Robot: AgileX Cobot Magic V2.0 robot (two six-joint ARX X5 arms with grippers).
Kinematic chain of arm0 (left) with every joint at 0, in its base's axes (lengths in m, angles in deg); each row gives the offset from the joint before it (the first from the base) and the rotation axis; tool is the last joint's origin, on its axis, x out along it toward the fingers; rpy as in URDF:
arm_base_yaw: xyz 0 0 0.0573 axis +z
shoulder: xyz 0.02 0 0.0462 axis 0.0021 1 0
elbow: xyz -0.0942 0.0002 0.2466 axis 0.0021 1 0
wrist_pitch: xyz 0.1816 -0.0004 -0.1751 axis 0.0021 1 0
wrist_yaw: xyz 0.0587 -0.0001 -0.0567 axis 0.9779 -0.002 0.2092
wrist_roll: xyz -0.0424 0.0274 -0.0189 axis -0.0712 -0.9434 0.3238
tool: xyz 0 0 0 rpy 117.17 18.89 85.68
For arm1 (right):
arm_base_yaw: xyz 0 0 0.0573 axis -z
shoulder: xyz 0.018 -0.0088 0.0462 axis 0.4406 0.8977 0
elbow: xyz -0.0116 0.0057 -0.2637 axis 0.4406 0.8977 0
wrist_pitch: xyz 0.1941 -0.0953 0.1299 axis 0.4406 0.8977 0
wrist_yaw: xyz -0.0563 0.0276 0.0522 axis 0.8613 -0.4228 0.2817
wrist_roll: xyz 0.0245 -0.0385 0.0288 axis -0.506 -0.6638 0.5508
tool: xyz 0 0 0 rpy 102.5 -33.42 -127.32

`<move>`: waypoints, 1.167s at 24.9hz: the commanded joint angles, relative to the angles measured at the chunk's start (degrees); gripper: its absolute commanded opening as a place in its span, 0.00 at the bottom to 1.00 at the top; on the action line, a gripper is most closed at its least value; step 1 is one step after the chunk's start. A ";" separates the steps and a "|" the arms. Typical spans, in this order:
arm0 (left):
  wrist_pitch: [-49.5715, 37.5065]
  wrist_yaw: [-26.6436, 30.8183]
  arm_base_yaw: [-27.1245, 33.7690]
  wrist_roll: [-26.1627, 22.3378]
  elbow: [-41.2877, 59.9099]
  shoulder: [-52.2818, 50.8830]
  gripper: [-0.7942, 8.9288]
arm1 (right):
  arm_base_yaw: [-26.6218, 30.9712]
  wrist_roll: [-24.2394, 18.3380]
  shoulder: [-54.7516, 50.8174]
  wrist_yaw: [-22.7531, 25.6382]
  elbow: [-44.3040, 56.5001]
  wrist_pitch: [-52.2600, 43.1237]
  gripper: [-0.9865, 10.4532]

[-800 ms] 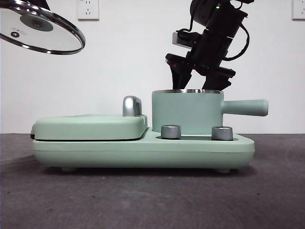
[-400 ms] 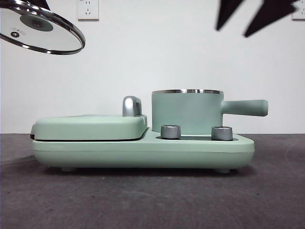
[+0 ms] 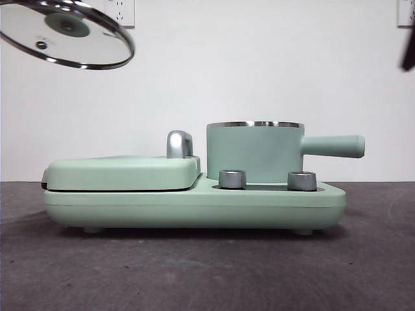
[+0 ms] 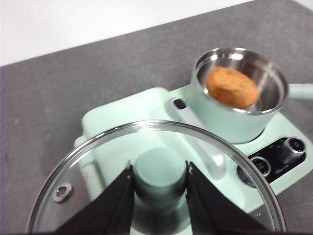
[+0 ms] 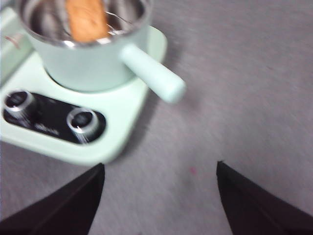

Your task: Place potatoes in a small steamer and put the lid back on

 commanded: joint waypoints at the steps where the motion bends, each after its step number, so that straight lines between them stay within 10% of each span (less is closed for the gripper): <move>1: -3.67 -0.66 -1.77 0.44 -0.81 1.79 0.09 | 1.03 -0.61 -3.23 0.04 -0.11 2.16 0.40; 16: -35.41 -0.87 -14.14 -0.07 -5.22 26.97 0.09 | 3.23 -0.70 -10.51 0.02 -0.11 7.26 0.40; 29: -38.75 -2.05 -16.72 -2.82 -23.34 48.65 0.09 | 3.26 -0.83 -10.49 0.07 -0.11 7.67 0.40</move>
